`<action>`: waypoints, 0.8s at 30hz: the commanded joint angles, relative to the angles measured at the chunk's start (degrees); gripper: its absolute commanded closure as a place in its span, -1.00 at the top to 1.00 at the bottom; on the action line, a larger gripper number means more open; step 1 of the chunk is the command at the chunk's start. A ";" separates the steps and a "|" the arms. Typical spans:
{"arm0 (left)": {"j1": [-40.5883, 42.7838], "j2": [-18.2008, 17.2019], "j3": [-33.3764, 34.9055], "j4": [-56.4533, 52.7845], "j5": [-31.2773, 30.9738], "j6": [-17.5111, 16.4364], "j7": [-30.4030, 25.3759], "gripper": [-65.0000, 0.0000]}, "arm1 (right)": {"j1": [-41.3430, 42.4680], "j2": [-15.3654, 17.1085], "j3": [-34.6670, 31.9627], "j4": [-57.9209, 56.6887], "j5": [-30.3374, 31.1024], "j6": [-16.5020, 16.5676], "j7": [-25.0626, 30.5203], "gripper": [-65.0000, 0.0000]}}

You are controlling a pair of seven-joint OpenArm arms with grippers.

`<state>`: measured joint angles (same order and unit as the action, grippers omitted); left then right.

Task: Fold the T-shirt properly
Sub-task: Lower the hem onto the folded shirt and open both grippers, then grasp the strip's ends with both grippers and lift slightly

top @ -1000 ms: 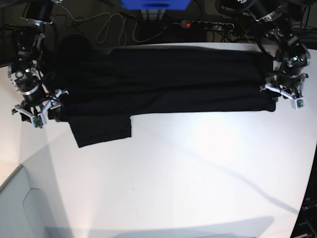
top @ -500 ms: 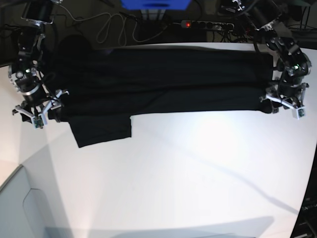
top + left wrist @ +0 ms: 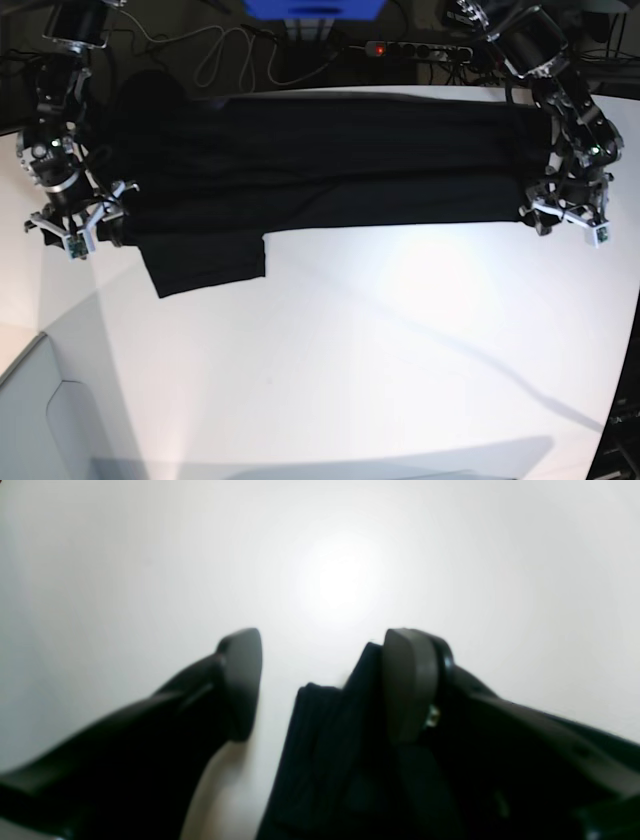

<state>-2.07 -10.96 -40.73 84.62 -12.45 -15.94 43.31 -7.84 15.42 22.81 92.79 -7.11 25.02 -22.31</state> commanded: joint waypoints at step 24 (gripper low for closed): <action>-0.70 -0.51 4.99 0.70 -0.61 -0.28 -1.42 -0.52 | 1.46 1.06 0.18 1.23 0.48 0.70 1.25 0.12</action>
<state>-2.20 -10.50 -35.57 84.47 -12.58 -15.92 43.11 -7.05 15.42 22.74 92.79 -7.31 25.02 -22.35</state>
